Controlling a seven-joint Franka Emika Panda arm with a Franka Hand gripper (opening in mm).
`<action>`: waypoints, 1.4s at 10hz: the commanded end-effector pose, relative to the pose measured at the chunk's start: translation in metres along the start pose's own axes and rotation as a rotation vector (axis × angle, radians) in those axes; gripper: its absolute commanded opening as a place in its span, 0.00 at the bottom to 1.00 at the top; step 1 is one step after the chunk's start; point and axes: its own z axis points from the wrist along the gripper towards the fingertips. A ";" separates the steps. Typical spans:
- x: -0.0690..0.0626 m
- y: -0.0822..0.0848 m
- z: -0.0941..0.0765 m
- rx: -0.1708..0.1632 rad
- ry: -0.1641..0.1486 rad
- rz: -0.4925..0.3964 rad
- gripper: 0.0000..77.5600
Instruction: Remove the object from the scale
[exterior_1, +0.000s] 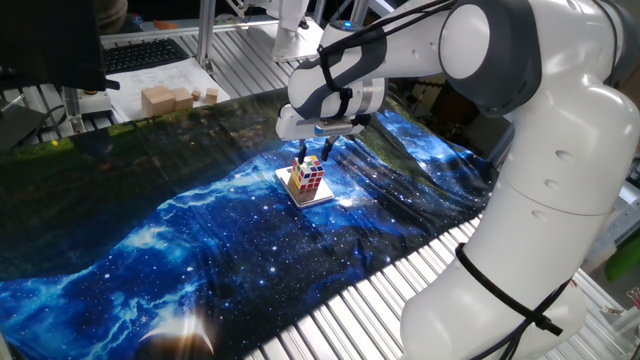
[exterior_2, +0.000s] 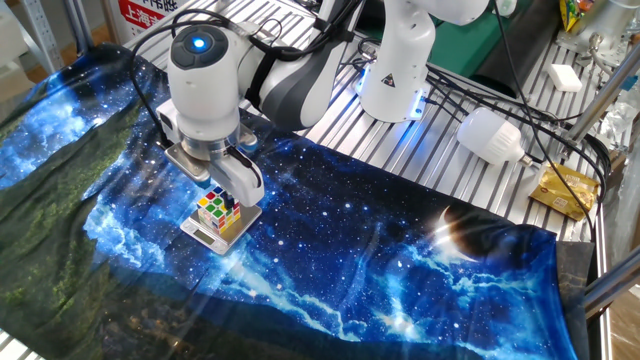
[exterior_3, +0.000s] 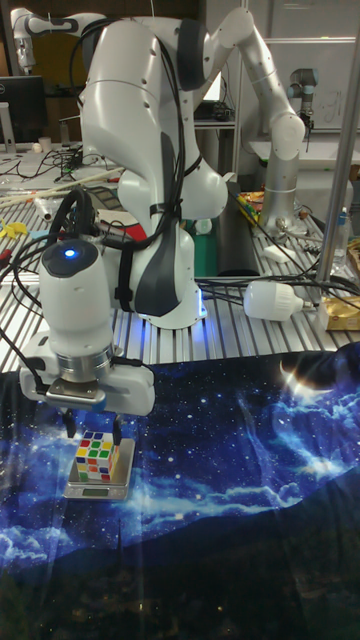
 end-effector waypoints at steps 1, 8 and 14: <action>-0.001 0.000 -0.001 -0.002 -0.009 0.003 1.00; -0.001 0.002 0.008 -0.006 -0.006 -0.011 1.00; 0.001 0.004 0.020 -0.008 -0.023 -0.012 1.00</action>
